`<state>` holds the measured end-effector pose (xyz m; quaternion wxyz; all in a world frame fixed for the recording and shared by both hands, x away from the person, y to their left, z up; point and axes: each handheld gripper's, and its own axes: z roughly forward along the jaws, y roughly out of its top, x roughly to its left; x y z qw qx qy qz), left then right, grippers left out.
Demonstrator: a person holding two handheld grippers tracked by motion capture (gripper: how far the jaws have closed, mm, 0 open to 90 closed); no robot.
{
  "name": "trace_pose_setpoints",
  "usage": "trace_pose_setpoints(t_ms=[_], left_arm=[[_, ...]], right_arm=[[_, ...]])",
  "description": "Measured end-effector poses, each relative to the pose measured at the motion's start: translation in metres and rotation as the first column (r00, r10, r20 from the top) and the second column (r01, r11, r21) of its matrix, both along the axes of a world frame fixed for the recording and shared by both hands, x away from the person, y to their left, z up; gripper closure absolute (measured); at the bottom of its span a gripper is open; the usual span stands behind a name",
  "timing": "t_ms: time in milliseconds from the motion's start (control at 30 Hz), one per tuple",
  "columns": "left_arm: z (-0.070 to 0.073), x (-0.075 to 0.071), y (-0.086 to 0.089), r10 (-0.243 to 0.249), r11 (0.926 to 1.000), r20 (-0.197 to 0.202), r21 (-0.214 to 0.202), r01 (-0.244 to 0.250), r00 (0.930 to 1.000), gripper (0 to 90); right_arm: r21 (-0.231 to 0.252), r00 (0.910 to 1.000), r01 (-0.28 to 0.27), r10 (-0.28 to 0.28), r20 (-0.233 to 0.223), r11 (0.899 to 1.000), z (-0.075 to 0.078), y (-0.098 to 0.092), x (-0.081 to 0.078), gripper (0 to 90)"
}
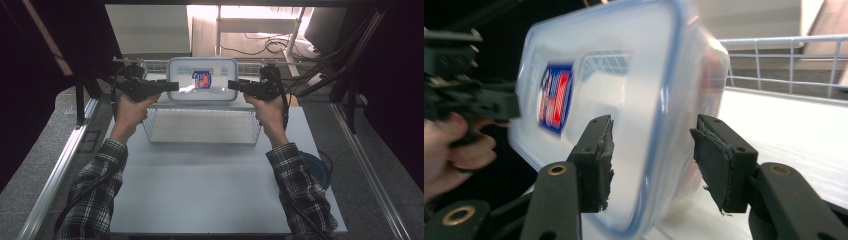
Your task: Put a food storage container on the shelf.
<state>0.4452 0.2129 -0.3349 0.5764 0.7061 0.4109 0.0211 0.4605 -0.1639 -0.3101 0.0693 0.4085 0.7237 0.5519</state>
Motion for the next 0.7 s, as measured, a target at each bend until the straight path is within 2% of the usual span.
trace_pose_setpoints(t_ms=[33,67,133,200,333,400,433,467,500,567,700], left_arm=[[-0.0011,0.0006,-0.0002,0.003,1.0000,-0.017,-0.001,-0.003,0.9999,35.8],[-0.0022,0.0014,0.0007,0.002,1.0000,-0.017,0.002,-0.002,0.9999,33.9],[-0.0041,0.0022,0.0033,0.014,0.9997,-0.024,-0.019,-0.014,0.9996,33.3],[-0.0040,0.0024,0.0048,0.024,0.9996,-0.018,-0.015,-0.024,0.9996,33.4],[-0.0012,0.0011,0.0040,0.081,0.9964,-0.001,0.024,-0.081,0.9967,30.5],[0.0004,-0.0007,0.0026,0.124,0.9891,0.027,0.078,-0.125,0.9920,26.7],[0.0006,-0.0015,0.0021,0.142,0.9849,0.033,0.096,-0.144,0.9893,26.1],[0.0006,-0.0020,0.0023,0.154,0.9828,0.039,0.097,-0.157,0.9873,25.8],[0.0005,-0.0021,0.0029,0.147,0.9850,0.036,0.086,-0.150,0.9885,26.3],[0.0010,-0.0024,0.0028,0.130,0.9887,0.038,0.071,-0.132,0.9908,35.1],[0.0053,-0.0047,-0.0012,0.135,0.9874,0.044,0.077,-0.138,0.9899,46.3]], right_arm=[[-0.024,1.0000,0.003,-0.003,0.004,1.000,-0.0009,0.0021,-0.0002,47.9],[-0.062,0.9998,0.016,-0.016,0.009,0.998,-0.0023,0.0051,-0.0007,46.0],[-0.059,0.9999,0.016,-0.016,-0.003,0.998,-0.0044,0.0063,0.0004,47.3],[-0.037,0.9998,0.008,-0.008,-0.017,0.999,-0.0065,0.0058,0.0017,48.9],[-0.039,0.9998,0.010,-0.011,-0.018,0.999,-0.0066,0.0075,-0.0012,49.9],[-0.035,0.9997,0.015,-0.016,-0.020,0.999,-0.0063,0.0084,-0.0030,48.3],[-0.030,0.9996,0.020,-0.021,-0.020,0.999,-0.0061,0.0090,-0.0038,47.2],[-0.027,0.9993,0.029,-0.030,-0.022,0.999,-0.0058,0.0096,-0.0043,46.3],[-0.024,0.9992,0.034,-0.034,-0.022,0.999,-0.0059,0.0098,-0.0042,46.1],[-0.030,0.9990,0.041,-0.042,-0.015,0.999,-0.0053,0.0099,-0.0041,45.6],[-0.053,0.9971,0.076,-0.075,0.015,0.996,-0.0035,0.0116,-0.0050,43.0]])
